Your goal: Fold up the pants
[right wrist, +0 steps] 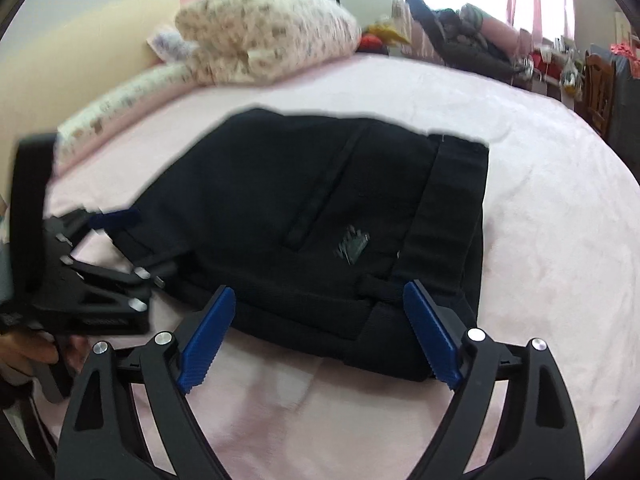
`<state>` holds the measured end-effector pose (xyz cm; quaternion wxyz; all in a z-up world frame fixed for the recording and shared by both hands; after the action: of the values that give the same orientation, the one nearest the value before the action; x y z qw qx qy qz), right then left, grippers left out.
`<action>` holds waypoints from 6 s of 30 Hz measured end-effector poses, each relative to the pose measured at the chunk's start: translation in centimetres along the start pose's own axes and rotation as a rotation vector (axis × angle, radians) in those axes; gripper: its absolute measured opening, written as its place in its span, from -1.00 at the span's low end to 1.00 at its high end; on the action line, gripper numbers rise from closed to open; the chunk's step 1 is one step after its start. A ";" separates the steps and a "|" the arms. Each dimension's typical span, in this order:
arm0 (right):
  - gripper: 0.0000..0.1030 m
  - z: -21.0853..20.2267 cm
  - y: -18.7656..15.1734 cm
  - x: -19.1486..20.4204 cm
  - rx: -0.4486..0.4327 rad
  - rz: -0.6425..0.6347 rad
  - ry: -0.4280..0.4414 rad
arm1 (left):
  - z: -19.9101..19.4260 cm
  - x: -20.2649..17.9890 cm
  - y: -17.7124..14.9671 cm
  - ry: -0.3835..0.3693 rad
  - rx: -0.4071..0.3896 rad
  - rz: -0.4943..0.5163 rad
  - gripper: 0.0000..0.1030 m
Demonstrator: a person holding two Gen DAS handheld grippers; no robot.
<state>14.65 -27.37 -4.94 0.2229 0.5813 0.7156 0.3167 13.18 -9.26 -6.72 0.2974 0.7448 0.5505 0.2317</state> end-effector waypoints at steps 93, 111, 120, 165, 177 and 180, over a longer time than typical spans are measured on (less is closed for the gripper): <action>0.41 -1.2 9.0 -16.9 -0.270 0.396 -0.016 | 3.8 8.1 14.8 -0.097 -0.140 -0.271 0.75; 0.23 3.4 3.9 -9.4 -0.056 0.157 -0.148 | 8.3 -0.4 8.1 -0.104 0.042 -0.106 0.96; 0.24 1.9 3.7 -9.0 -0.076 0.155 -0.180 | 5.8 -0.3 7.5 -0.036 -0.001 -0.088 0.97; 0.97 -10.6 -8.7 -0.1 -0.302 0.222 -0.327 | -6.5 -2.5 -8.2 0.171 -0.059 -0.080 0.97; 0.97 -9.6 -8.8 0.5 -0.280 0.182 -0.354 | -7.4 -2.1 -8.5 0.110 -0.122 -0.120 0.97; 0.97 -10.0 -8.7 0.2 -0.293 0.202 -0.346 | -7.9 -2.2 -8.4 0.123 -0.151 -0.111 0.97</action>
<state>1.74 -30.18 -4.18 0.3912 0.6571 0.5513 0.3335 1.50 -8.06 -7.00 0.3309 0.6730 0.5891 0.3008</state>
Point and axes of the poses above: each gripper's, at about its wrist camera, not at the fingertips, and z roughly the way its jaws point, x to its left, y to its top, the point moved 5 cm from there along z, roughly the way its jaws point, and after that the axes turned 1 degree about -y, right-handed, at the moved point
